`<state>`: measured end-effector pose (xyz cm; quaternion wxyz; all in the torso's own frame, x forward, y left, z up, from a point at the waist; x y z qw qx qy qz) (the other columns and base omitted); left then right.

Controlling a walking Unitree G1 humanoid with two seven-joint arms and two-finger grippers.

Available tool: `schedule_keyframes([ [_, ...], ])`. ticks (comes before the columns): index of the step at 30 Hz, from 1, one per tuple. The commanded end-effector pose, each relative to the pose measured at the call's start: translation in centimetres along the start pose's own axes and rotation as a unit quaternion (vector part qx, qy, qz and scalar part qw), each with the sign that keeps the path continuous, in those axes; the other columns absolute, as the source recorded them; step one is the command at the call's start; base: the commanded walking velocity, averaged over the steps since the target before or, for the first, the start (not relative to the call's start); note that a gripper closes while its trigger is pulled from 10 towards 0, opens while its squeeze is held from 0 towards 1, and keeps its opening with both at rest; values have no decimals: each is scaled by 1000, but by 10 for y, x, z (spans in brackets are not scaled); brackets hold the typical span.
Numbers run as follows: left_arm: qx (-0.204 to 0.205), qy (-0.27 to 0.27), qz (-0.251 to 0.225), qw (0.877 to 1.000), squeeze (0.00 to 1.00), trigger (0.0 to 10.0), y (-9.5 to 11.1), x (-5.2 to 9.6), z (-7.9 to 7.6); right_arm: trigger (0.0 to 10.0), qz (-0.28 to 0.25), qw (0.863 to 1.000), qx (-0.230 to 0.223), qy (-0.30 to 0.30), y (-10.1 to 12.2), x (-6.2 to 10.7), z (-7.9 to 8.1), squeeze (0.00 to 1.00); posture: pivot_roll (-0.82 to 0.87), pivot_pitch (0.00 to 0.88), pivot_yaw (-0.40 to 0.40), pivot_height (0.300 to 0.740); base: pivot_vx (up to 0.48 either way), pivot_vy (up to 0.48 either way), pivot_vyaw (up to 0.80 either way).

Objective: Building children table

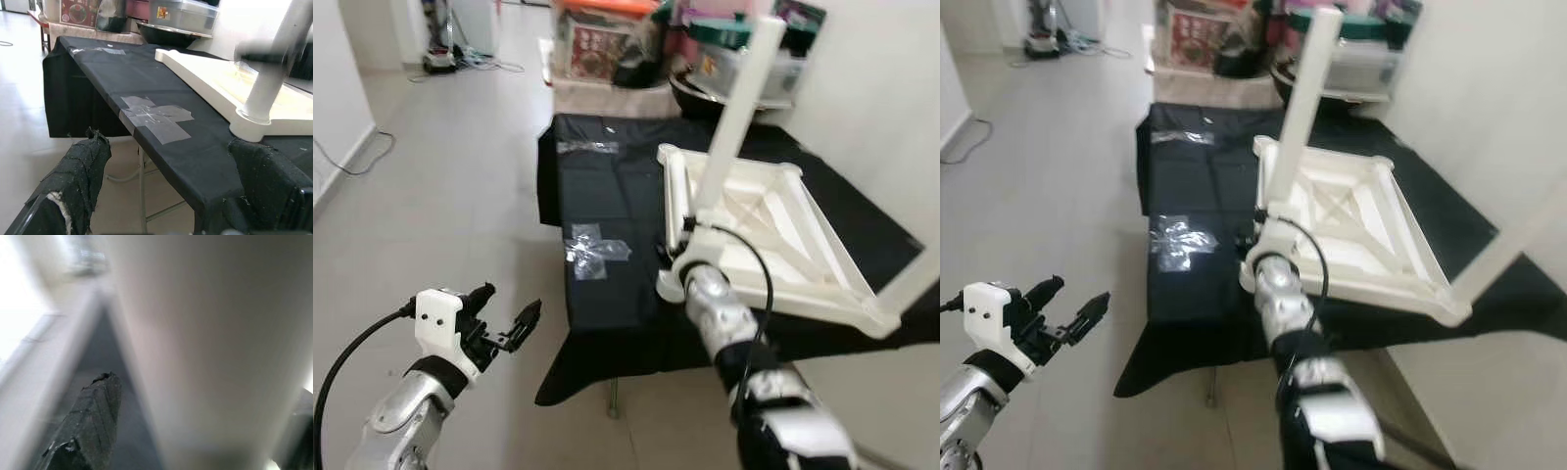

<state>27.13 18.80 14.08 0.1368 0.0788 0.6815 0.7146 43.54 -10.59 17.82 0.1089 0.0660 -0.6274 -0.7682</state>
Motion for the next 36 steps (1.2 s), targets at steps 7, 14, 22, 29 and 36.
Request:
schedule_keyframes([
  [7, 9, -6, 3, 1000, 0, 10000, -3, -1, -2, 9059, -6, 987, 32, 157, 7, 4, 27, 0, 143, 0, -143, 740, 0, 0, 0],
  [14, 8, 0, 2, 1000, 0, 10000, -2, 1, -2, 0, 88, 987, 6, -135, -44, 6, -33, 0, 154, 0, -153, 740, 0, 0, 0],
  [22, 6, -2, 5, 1000, 0, 10000, -2, 1, -2, 0, 131, 918, -22, -373, -89, 40, -51, 0, 151, 0, -139, 740, 0, 0, 0],
  [29, 3, 4, 3, 1000, 0, 10000, -2, 1, -1, 0, 103, 938, -20, -330, -70, 26, -35, 0, 150, 0, -145, 740, 0, 0, 0],
  [36, -5, 18, 6, 1000, 0, 10000, -2, 3, 1, 10000, 48, 966, -31, -252, -47, 14, -20, 1000, 136, 0, -135, 740, 0, 0, 0],
])
Point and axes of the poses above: a point about 5 cm out from each wrist's last joint towards the gripper, its own x axis pointing back from the gripper into the wrist, its own y axis along the axis of the wrist's last joint, z = x × y, the point moved 4 cm from there along -x, pointing out of the wrist towards the gripper, and after that the axes turned 9 degrees about -x, right-handed, at the moved point
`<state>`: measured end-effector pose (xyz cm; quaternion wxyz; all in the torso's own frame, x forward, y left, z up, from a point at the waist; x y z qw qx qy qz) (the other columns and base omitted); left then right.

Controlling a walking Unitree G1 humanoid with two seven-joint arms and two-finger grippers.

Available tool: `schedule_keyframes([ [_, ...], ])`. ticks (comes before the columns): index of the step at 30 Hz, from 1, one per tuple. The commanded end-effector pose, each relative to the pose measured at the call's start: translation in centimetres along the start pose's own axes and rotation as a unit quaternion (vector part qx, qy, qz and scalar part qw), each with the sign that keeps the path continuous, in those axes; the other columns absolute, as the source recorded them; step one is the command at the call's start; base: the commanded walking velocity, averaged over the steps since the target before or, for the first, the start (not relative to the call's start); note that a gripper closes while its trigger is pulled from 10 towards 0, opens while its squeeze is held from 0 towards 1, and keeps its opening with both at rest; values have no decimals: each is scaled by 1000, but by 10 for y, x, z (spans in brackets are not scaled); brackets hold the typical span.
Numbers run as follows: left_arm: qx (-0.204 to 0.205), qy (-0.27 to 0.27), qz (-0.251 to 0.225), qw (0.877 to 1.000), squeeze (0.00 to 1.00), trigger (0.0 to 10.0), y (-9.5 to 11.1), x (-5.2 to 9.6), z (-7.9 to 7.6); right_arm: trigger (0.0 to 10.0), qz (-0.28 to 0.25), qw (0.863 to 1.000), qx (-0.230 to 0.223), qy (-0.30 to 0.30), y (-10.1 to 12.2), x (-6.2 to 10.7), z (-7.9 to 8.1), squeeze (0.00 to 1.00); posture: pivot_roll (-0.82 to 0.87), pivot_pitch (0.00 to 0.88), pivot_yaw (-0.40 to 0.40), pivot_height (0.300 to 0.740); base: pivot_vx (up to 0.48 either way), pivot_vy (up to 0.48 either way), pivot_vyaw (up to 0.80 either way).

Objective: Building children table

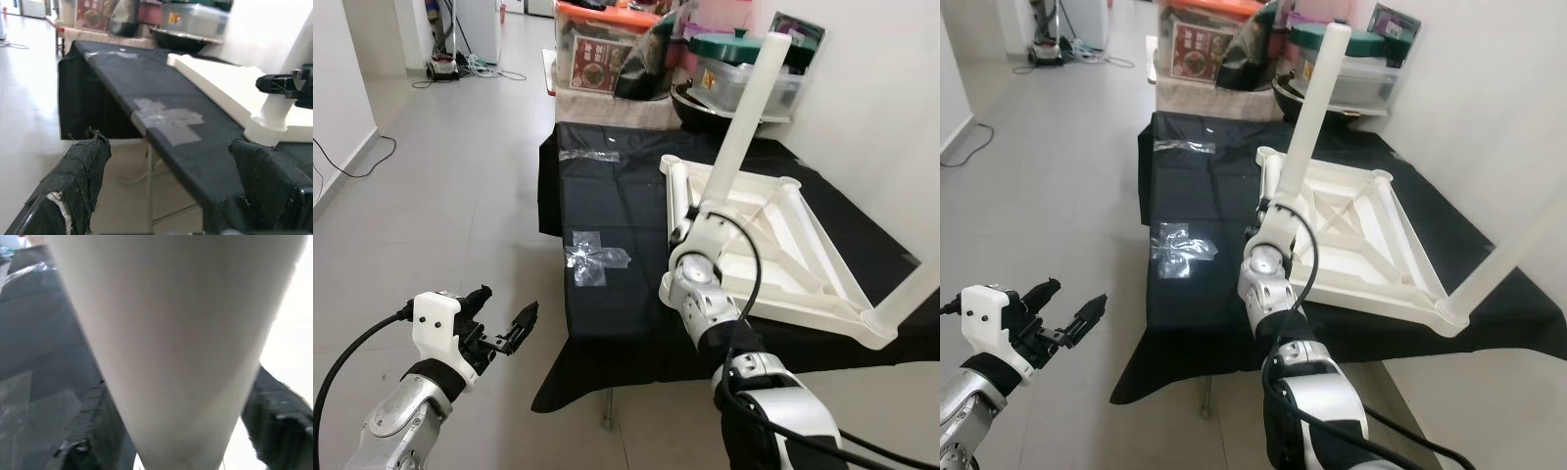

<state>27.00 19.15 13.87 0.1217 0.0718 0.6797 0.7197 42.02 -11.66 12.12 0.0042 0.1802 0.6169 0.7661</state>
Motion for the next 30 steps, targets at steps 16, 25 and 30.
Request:
schedule_keyframes([
  [16, -77, 98, 19, 992, 0, 10000, 11, 10, -10, 10000, -93, 972, 76, 201, 18, 57, -5, 0, 70, 0, -105, 740, 0, 0, 0],
  [25, -84, 196, 66, 975, 0, 10000, 14, 18, 6, 10000, 1, 966, 136, 222, -20, 61, -25, 0, 71, 0, -81, 740, 0, 0, 0],
  [30, -67, 225, 99, 967, 0, 10000, 6, 16, 10, 10000, -17, 944, 123, 306, -20, 79, -6, 0, 66, 0, -68, 740, 0, 0, 0],
])
Point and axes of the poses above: a point about 5 cm out from each wrist's last joint towards the gripper, its own x axis pointing back from the gripper into the wrist, its own y axis along the axis of the wrist's last joint, z = x × y, the point moved 4 cm from there along -x, pointing out of the wrist towards the gripper, and after that the axes turned 9 degrees about -x, right-handed, at the moved point
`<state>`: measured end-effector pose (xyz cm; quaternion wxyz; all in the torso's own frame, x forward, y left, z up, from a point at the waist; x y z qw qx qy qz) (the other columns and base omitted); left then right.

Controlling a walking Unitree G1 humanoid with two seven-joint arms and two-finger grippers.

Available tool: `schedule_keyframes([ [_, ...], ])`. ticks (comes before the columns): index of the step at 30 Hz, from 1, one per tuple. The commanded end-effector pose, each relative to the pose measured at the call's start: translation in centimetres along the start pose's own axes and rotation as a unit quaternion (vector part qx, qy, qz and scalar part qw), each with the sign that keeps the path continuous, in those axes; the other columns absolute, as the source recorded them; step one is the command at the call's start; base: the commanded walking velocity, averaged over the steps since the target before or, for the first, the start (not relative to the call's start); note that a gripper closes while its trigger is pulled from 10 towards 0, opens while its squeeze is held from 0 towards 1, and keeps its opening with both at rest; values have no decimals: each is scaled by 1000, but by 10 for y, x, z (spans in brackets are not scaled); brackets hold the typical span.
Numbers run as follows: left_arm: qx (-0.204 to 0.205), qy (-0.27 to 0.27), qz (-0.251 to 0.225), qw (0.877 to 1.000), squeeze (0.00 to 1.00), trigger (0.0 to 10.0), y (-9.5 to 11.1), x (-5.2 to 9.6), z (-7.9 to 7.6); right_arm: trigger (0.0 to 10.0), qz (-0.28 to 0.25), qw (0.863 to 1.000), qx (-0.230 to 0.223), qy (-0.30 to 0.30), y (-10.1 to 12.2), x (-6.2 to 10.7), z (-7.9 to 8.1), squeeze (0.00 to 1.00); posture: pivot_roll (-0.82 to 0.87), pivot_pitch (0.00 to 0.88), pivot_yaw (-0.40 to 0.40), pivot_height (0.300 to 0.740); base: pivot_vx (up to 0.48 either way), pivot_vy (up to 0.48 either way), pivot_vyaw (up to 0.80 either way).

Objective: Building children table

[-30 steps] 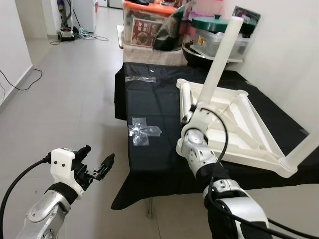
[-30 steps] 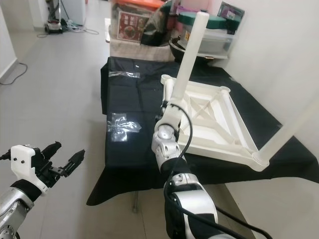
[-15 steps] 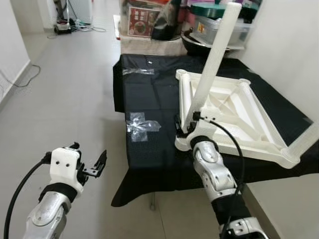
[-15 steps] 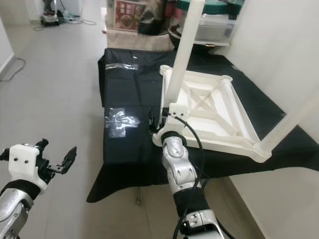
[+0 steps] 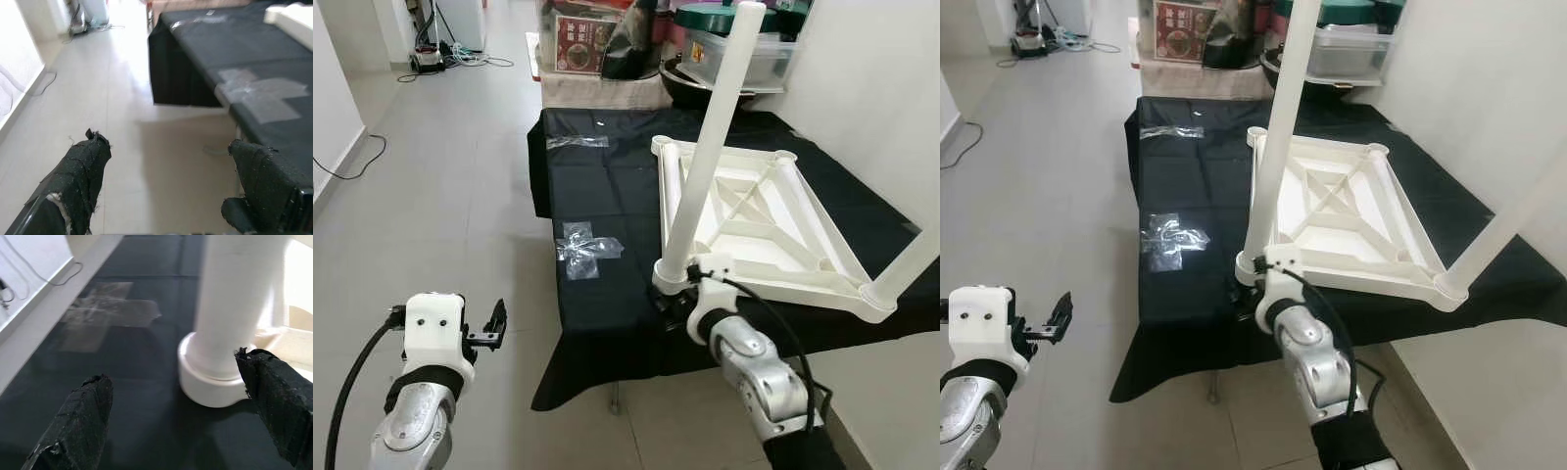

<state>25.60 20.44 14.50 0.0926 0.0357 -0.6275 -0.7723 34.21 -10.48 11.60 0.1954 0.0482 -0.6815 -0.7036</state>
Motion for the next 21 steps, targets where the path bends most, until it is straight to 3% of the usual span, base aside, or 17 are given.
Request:
schedule_keyframes([
  [1, 23, 9, 12, 1000, 0, 10000, 0, -3, -1, 10000, -36, 998, -5, 58, 13, 2, 18, 0, 71, 0, -68, 740, 0, 0, 0],
  [4, 31, 13, 14, 999, 0, 10000, 1, -4, -1, 10000, -49, 995, -17, 88, 19, 4, 27, 0, 75, 0, -70, 740, 0, 0, 0],
  [5, 32, 11, 32, 999, 0, 10000, 0, -6, -4, 10000, -71, 990, -4, 122, 31, 0, 39, 0, 85, 0, -74, 740, 0, 0, 0],
  [8, 39, 10, 52, 998, 0, 10000, -1, -7, -6, 10000, -76, 989, 17, 126, 35, -3, 42, 0, 85, 0, -73, 740, 0, 0, 0],
  [10, 35, 9, 67, 997, 0, 10000, -1, -7, -7, 10000, -72, 990, 62, 105, 34, -15, 39, 0, 92, 0, -76, 740, 0, 0, 0],
  [12, 19, 17, 48, 999, 0, 10000, 6, -9, -7, 10000, -80, 985, 137, 74, 40, -32, 34, 0, 109, 0, -85, 740, 0, 0, 0],
  [13, 19, 17, 48, 999, 0, 10000, 6, -9, -7, 10000, -80, 985, 137, 74, 40, -32, 34, 0, 109, 0, -85, 740, 0, 0, 0],
  [16, 1, 32, 23, 999, 0, 10000, 14, -10, -7, 10000, -79, 987, 140, 27, 50, -54, 27, 0, 114, 0, -87, 740, 0, 0, 0],
  [17, -16, 30, 12, 999, 0, 10000, 16, -10, -9, 10000, -82, 978, 193, 4, 56, -63, 28, 0, 114, 0, -87, 740, 0, 0, 0],
  [18, -29, 20, -5, 999, 0, 10000, 19, -11, -14, 10000, -90, 950, 298, -21, 65, -72, 30, 0, 122, 0, -87, 740, 0, 0, 0],
  [19, -27, 13, -9, 1000, 0, 10000, 20, -11, -16, 10000, -90, 927, 364, -27, 67, -76, 33, 0, 122, 0, -87, 740, 0, 0, 0],
  [21, -22, 3, -16, 1000, 0, 10000, 23, -11, -19, 10000, -74, 903, 423, -25, 64, -79, 32, 0, 127, 0, -93, 740, 0, 0, 0],
])
Point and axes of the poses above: a point about 5 cm out from each wrist's last joint towards the gripper, its own x axis pointing back from the gripper into the wrist, its own y axis along the axis of the wrist's last joint, z = x × y, the point moved 4 cm from there along -x, pointing out of the wrist towards the gripper, and after that the axes turned 9 degrees about -x, right-handed, at the moved point
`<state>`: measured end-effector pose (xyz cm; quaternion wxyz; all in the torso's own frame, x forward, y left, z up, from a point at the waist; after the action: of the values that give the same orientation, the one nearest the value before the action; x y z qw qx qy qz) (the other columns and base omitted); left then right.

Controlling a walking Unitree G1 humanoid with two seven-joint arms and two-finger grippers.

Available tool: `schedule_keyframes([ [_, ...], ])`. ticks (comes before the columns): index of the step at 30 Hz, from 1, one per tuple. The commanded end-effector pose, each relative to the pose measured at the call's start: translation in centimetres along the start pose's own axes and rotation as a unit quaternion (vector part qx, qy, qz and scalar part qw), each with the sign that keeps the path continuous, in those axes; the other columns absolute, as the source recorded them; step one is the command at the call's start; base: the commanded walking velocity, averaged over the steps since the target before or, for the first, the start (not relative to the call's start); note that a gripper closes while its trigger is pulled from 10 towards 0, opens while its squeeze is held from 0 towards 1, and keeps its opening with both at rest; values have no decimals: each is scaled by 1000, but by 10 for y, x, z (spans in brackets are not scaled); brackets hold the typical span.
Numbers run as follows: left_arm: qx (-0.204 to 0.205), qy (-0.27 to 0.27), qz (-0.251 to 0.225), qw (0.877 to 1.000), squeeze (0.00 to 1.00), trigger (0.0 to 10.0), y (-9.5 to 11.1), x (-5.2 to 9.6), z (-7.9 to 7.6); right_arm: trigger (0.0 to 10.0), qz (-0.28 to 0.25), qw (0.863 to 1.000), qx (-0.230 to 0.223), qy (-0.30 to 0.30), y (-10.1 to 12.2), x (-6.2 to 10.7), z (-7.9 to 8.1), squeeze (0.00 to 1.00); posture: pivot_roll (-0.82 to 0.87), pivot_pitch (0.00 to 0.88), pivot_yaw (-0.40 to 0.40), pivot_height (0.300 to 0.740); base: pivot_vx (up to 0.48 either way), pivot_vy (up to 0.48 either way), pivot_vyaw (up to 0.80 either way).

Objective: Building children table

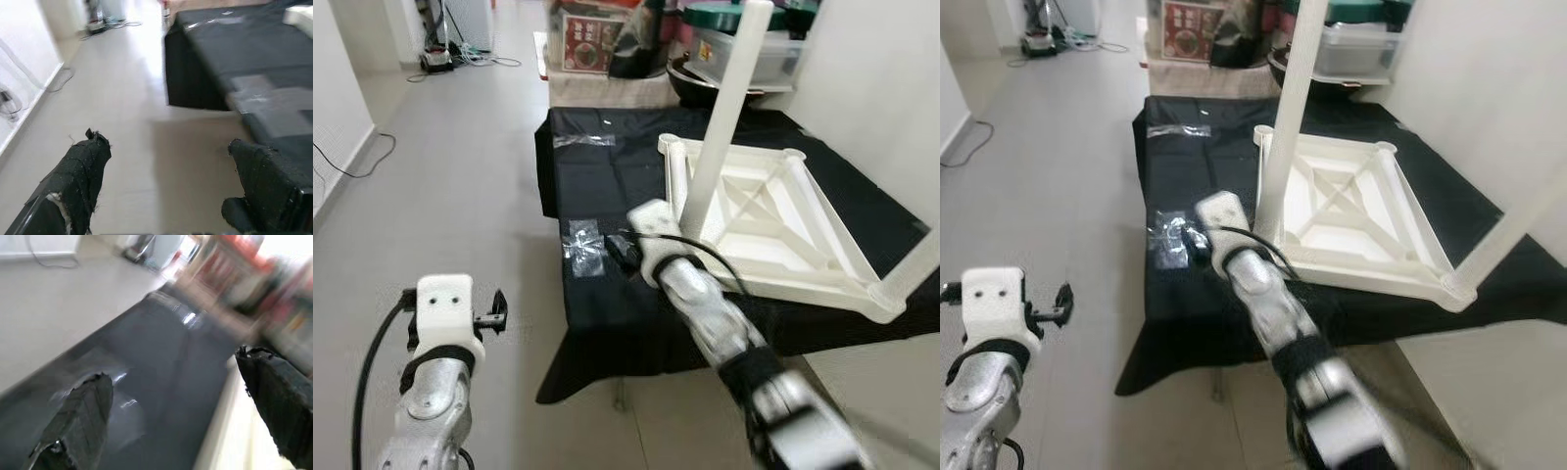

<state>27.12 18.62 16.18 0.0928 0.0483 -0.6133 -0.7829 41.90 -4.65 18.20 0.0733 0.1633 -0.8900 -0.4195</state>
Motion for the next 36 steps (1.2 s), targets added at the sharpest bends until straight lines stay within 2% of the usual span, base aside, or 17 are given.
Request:
schedule_keyframes([
  [1, -6, -8, -7, 1000, 0, 10000, 1, 0, -3, 10000, 18, 998, 58, 18, -13, 2, 11, 0, 127, 0, -93, 740, 0, 0, 0],
  [7, -11, -12, -13, 1000, 0, 10000, 3, 1, -5, 10000, 45, 993, 100, 37, -28, 2, 9, 0, 131, 0, -105, 740, 0, 0, 0],
  [10, -5, -10, -11, 1000, 0, 10000, 2, 3, -2, 10000, 85, 991, 97, 33, -58, 12, -9, 0, 119, 0, -108, 740, 0, 0, 0],
  [11, -8, -16, -7, 1000, 0, 10000, -1, 5, -4, 10000, 134, 985, 106, 23, -98, 32, -33, 0, 102, 0, -97, 740, 0, 0, 0],
  [13, -8, -16, -7, 1000, 0, 10000, -1, 5, -4, 10000, 134, 985, 106, 23, -98, 32, -33, 0, 102, 0, -97, 740, 0, 0, 0],
  [15, -14, -24, -10, 1000, 0, 10000, -2, 3, -9, 10000, 203, 970, 137, -3, -146, 62, -71, 0, 78, 0, -86, 740, 0, 0, 0],
  [16, -14, -24, -10, 1000, 0, 10000, -2, 3, -9, 10000, 203, 970, 137, -3, -146, 62, -71, 0, 78, 0, -86, 740, 0, 0, 0],
  [18, -16, -27, -15, 999, 0, 10000, -2, 2, -11, 10000, 255, 952, 163, -42, -173, 88, -113, 0, 70, 0, -82, 740, 0, 0, 0],
  [19, -16, -27, -15, 999, 0, 10000, -2, 2, -11, 10000, 255, 952, 163, -42, -173, 88, -113, 0, 70, 0, -82, 740, 0, 0, 0],
  [22, -15, -28, -20, 999, 0, 10000, 0, -1, -10, 10000, 327, 916, 194, -129, -194, 132, -184, 0, 53, 0, -77, 740, 0, 0, 0],
  [23, -15, -28, -20, 999, 0, 10000, 0, -1, -10, 10000, 327, 916, 194, -129, -194, 132, -184, 0, 53, 0, -77, 740, 0, 0, 0],
  [24, -16, -28, -22, 999, 0, 10000, 0, -1, -10, 10000, 353, 898, 200, -170, -198, 152, -212, 0, 56, 0, -78, 740, 0, 0, 0],
  [31, -17, -27, -23, 999, 0, 10000, 0, -1, -9, 10000, 351, 889, 188, -224, -191, 159, -235, 0, 59, 0, -79, 740, 0, 0, 0],
  [32, -18, -26, -25, 999, 0, 10000, 1, -2, -8, 10000, 324, 903, 163, -230, -183, 145, -228, 0, 61, 0, -81, 740, 0, 0, 0],
  [33, -24, -23, -31, 999, 0, 10000, 2, -3, -8, 10000, 250, 940, 98, -210, -164, 109, -197, 0, 64, 0, -82, 740, 0, 0, 0],
  [34, -24, -23, -31, 999, 0, 10000, 2, -3, -8, 10000, 250, 940, 98, -210, -164, 109, -197, 0, 64, 0, -82, 740, 0, 0, 0],
  [36, -30, -21, -39, 999, 0, 10000, 4, -4, -8, 10000, 175, 970, 38, -165, -142, 77, -159, 0, 69, 0, -85, 740, 0, 0, 0],
])
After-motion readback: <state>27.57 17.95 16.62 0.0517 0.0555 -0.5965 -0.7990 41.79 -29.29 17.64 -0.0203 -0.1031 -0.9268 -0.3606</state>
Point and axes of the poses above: a point about 5 cm out from each wrist's last joint towards the gripper, its own x axis pointing back from the gripper into the wrist, its own y axis along the axis of the wrist's last joint, z = x × y, the point moved 4 cm from there along -x, pointing out of the wrist towards the gripper, and after that the axes turned 9 degrees about -x, right-handed, at the moved point
